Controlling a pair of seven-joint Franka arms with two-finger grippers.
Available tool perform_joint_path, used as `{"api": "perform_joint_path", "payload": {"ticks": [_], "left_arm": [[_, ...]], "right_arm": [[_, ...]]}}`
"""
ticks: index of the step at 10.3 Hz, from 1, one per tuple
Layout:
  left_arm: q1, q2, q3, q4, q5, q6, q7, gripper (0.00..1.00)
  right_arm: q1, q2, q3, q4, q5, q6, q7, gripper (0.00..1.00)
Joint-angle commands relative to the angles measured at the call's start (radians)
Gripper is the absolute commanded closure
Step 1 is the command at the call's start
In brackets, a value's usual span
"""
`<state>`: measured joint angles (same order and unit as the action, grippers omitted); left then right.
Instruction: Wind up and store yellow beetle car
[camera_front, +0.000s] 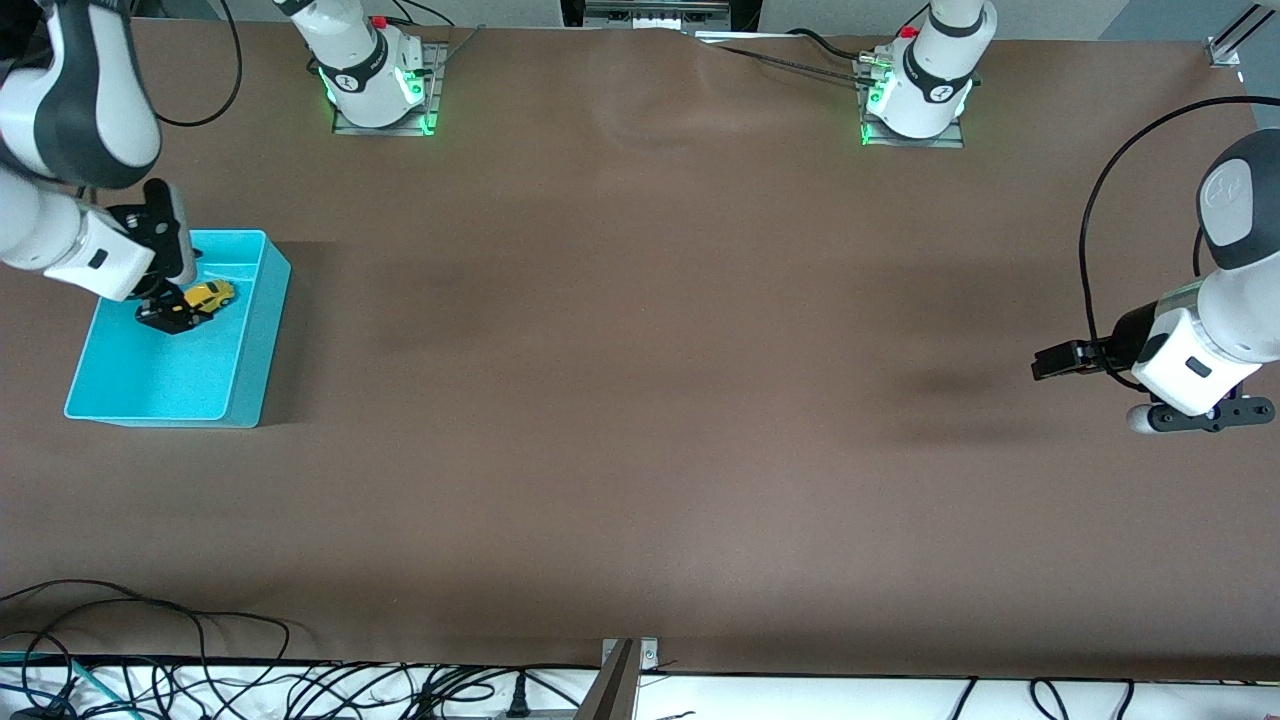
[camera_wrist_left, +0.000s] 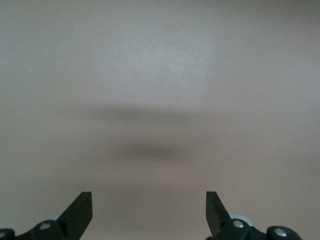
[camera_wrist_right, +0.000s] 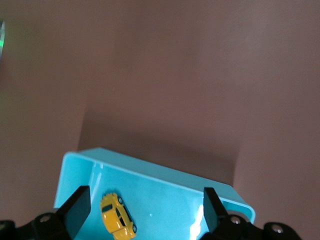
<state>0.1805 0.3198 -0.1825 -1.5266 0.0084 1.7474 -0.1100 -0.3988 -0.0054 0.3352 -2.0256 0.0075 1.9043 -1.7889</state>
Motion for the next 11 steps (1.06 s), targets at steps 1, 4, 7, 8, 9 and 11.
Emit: {"api": "perform_joint_path", "payload": {"ticks": [1, 4, 7, 8, 9, 11], "left_arm": [[0.011, -0.002, -0.009, 0.014, -0.005, -0.017, 0.024, 0.00], [0.011, -0.001, -0.009, 0.014, -0.005, -0.017, 0.026, 0.00], [0.011, 0.001, -0.009, 0.014, -0.005, -0.017, 0.026, 0.00], [0.011, 0.001, -0.009, 0.014, -0.005, -0.017, 0.026, 0.00], [0.011, 0.002, -0.009, 0.014, -0.004, -0.017, 0.027, 0.00], [0.011, 0.002, -0.009, 0.013, -0.004, -0.017, 0.027, 0.00]], "right_arm": [[0.077, -0.065, -0.013, 0.027, 0.020, -0.066, 0.374, 0.00], [0.142, -0.093, -0.104, 0.036, 0.156, -0.067, 0.930, 0.00], [0.207, -0.116, -0.154, 0.045, 0.166, -0.067, 1.301, 0.00], [0.221, -0.122, -0.154, 0.054, 0.161, -0.068, 1.397, 0.00], [0.236, -0.134, -0.153, 0.059, 0.152, -0.071, 1.480, 0.00], [0.261, -0.154, -0.147, 0.071, 0.111, -0.099, 1.642, 0.00]]}}
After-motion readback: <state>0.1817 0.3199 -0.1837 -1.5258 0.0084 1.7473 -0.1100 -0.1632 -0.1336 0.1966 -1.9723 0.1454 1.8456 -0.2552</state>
